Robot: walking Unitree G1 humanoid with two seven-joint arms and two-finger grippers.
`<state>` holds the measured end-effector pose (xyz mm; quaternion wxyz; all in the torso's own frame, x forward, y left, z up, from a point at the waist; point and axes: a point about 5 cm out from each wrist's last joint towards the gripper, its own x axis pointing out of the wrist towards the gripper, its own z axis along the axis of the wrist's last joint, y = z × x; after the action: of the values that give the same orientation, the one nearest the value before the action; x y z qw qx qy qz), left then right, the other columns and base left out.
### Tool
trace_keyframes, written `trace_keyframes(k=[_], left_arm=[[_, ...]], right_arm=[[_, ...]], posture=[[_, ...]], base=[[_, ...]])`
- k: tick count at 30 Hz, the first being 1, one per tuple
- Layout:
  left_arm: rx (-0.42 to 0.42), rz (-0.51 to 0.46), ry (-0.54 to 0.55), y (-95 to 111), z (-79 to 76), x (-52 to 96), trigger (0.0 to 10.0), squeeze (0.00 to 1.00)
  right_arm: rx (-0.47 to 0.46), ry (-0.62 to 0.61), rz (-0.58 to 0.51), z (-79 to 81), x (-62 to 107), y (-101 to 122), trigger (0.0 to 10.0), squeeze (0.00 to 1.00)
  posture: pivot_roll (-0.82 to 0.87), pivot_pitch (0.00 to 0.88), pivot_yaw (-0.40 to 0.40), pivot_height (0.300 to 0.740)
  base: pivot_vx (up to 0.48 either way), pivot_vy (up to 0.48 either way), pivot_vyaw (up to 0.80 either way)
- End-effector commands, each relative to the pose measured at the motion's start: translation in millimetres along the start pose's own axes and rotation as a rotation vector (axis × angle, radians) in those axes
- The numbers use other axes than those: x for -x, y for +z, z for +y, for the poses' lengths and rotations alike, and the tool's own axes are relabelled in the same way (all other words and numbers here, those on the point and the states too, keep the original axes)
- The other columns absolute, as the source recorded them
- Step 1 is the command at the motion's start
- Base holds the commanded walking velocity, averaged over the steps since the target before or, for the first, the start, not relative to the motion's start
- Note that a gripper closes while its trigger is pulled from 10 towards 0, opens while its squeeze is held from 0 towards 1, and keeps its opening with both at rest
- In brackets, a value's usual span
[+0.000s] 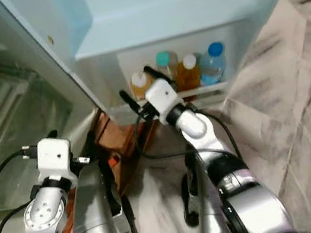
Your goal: Restocking fridge
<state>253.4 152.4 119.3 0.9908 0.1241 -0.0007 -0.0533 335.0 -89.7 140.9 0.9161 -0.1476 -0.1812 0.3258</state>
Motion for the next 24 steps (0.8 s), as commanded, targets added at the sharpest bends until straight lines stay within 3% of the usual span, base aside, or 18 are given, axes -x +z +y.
trace_keyframes(k=[1, 4, 5, 6, 7, 8, 10, 13, 20, 24], left_arm=[[-0.003, 0.017, 0.009, -8.7, 3.2, 2.2, 10.0, 0.00], [0.000, -0.002, 0.024, -7.2, 4.7, -0.4, 10.0, 0.00], [0.003, -0.009, 0.032, -6.6, 5.2, -2.1, 10.0, 0.00], [0.010, -0.018, 0.043, -5.9, 5.7, -4.8, 10.0, 0.00], [0.011, -0.020, 0.045, -5.4, 5.6, -5.8, 10.0, 0.00], [0.011, -0.020, 0.045, -5.4, 5.6, -5.8, 10.0, 0.00], [0.009, -0.023, 0.041, -8.2, 4.3, -8.2, 10.0, 0.00], [0.009, -0.020, 0.041, -11.8, 4.9, -9.1, 10.0, 0.00], [0.018, -0.024, 0.037, -14.9, 0.9, -16.9, 10.0, 0.00], [0.022, -0.030, 0.029, -17.5, -2.9, -17.3, 10.0, 0.00]], right_arm=[[-0.035, 0.040, -0.026, 9.1, 8.5, 3.9, 10.0, 1.00], [-0.040, -0.008, -0.026, 9.7, 19.9, 3.8, 10.0, 1.00], [-0.054, -0.036, -0.024, 9.6, 25.3, 3.7, 10.0, 0.96], [-0.045, -0.076, -0.022, 9.9, 34.7, 3.5, 10.0, 0.39], [-0.051, -0.106, -0.023, 10.7, 40.4, 3.7, 10.0, 0.00], [-0.051, -0.106, -0.023, 10.7, 40.4, 3.7, 10.0, 0.00], [-0.080, -0.184, 0.026, 20.1, 60.2, -0.2, 10.0, 0.00], [-0.109, -0.256, 0.065, 21.8, 68.8, -1.6, 10.0, 0.00], [-0.161, -0.307, 0.102, 22.2, 81.5, 0.4, 10.0, 0.00], [-0.202, -0.352, 0.152, 20.3, 87.1, -2.5, 10.0, 0.00]], posture=[[0.11, 0.131, 0.042, 0.522], [0.10, 0.109, 0.037, 0.522], [0.10, 0.101, 0.037, 0.522], [0.09, 0.089, 0.040, 0.522], [0.09, 0.085, 0.041, 0.522], [0.09, 0.085, 0.041, 0.522], [0.07, 0.052, 0.056, 0.522], [0.05, 0.030, 0.066, 0.522], [0.03, 0.023, 0.064, 0.527], [0.03, 0.019, 0.057, 0.552]], base=[[0.000, 0.000, 0.00], [0.000, 0.000, 0.00], [0.000, 0.000, 0.00], [0.000, 0.000, 0.00], [0.000, 0.000, 0.00], [0.000, 0.000, 0.00], [0.000, 0.000, 0.00], [0.000, 0.000, 0.00], [0.000, 0.000, 0.00], [0.000, 0.000, 0.00]])
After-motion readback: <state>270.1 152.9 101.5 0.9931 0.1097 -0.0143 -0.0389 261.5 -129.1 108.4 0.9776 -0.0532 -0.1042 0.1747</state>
